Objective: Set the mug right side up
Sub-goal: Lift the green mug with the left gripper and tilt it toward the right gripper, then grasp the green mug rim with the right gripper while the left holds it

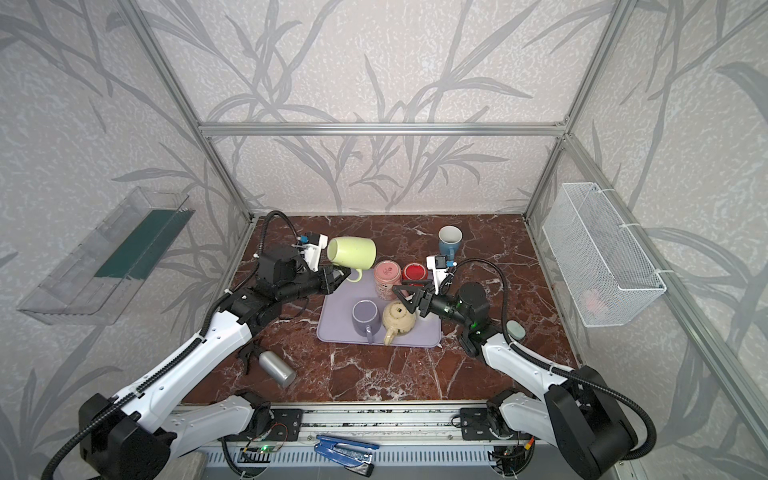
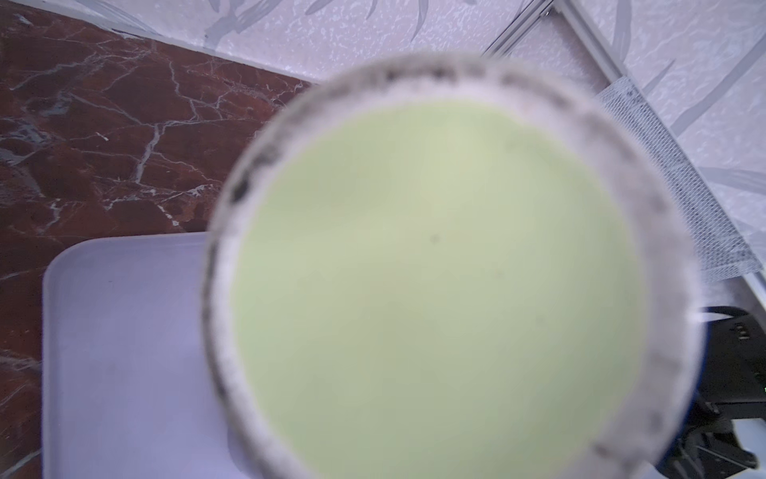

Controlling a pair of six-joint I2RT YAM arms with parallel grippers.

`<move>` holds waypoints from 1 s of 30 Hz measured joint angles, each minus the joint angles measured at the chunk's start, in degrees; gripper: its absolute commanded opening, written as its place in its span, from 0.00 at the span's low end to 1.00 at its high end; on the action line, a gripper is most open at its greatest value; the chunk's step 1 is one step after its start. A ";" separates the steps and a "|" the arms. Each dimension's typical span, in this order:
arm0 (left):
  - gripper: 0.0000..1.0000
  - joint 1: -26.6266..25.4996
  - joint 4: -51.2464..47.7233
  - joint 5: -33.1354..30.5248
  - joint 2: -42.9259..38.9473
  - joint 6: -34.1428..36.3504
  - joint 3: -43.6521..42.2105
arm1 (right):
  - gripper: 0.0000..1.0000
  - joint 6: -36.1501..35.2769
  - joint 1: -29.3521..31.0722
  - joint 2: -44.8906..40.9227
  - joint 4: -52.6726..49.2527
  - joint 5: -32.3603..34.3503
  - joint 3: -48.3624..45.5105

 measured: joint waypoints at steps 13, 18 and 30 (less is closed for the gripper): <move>0.00 1.66 14.95 6.91 0.02 -9.49 -3.98 | 0.66 5.92 2.69 11.10 9.44 -2.40 5.81; 0.00 1.84 18.58 8.68 0.02 -11.96 -4.46 | 0.54 9.29 3.15 16.17 14.84 -3.63 8.72; 0.00 2.40 22.64 11.06 0.79 -14.40 -5.46 | 0.49 15.17 3.56 22.60 21.75 -4.55 14.93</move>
